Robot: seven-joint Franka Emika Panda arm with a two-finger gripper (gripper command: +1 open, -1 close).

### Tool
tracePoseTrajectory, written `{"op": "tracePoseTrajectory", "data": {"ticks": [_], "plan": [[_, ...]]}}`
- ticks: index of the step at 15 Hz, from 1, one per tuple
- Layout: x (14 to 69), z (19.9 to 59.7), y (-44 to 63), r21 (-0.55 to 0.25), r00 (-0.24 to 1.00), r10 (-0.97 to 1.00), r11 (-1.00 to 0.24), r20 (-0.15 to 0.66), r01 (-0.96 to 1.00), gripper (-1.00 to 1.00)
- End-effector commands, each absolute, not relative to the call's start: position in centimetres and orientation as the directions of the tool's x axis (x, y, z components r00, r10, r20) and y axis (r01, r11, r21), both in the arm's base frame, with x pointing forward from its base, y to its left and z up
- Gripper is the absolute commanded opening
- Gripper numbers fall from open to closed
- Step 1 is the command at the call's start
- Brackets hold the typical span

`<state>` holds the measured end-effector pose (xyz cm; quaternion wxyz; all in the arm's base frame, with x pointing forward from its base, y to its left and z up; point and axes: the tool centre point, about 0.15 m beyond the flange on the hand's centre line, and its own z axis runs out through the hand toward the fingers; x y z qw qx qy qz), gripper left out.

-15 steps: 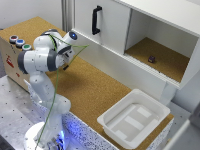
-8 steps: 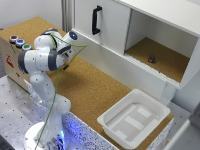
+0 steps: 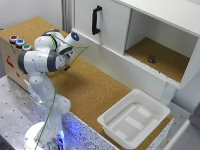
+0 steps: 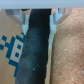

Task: Grasp the drawer handle, then open it

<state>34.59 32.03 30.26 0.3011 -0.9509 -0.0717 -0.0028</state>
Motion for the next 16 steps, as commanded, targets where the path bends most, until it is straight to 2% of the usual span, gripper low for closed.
{"op": "tracePoseTrajectory", "data": {"ticks": [1,12,13,16], "plan": [[35.2,28.6,25.3,-0.616,0.989,0.13,-0.775,0.065,0.143,-1.0],[37.0,29.6,13.0,-0.569,0.998,-0.039,-0.823,0.058,0.001,-1.0],[37.2,29.8,12.6,-0.57,0.998,-0.041,-0.822,0.053,-0.004,1.0],[36.5,31.6,12.7,-0.551,0.997,-0.025,-0.834,0.074,0.02,1.0]]}}
